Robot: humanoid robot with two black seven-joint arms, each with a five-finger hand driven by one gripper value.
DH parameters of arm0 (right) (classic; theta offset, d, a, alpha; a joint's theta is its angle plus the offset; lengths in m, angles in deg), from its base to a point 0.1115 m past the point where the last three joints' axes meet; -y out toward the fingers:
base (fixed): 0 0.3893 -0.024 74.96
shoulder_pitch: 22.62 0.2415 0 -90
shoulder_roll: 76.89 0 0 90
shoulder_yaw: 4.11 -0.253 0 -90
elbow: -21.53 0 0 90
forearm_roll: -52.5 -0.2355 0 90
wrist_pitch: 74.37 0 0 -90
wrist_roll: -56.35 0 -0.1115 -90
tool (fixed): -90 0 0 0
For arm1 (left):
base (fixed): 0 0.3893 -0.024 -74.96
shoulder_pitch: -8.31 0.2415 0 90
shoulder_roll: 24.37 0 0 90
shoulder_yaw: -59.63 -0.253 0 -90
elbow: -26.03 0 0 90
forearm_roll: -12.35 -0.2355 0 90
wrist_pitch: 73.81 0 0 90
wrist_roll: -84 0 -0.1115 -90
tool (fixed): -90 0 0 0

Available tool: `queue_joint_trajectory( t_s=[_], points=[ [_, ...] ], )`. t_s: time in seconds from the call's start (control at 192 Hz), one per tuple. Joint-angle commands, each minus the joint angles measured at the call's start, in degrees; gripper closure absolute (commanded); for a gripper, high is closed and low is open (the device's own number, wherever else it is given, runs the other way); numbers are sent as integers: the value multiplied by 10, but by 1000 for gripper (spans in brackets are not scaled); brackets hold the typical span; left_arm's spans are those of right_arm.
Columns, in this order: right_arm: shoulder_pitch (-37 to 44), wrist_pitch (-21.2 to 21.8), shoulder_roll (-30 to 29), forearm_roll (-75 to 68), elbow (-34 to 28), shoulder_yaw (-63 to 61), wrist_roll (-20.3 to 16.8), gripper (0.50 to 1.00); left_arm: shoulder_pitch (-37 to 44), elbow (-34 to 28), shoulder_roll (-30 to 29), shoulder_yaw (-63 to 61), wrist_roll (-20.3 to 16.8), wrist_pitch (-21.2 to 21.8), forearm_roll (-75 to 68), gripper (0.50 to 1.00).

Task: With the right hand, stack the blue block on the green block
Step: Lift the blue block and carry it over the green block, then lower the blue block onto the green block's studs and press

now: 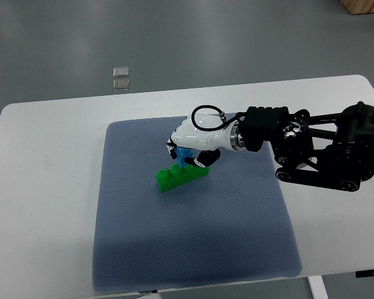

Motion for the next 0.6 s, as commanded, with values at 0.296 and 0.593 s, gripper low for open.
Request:
queue_joint_trajectory(
  t_s=[0.296, 0.593],
  points=[
    [0, 0, 1, 13, 1, 16, 2, 1000, 0, 0, 0, 0, 0, 0, 0, 500],
    [-4, 2, -1, 14, 11, 16, 2, 1000, 0, 0, 0, 0, 0, 0, 0, 500]
  ],
)
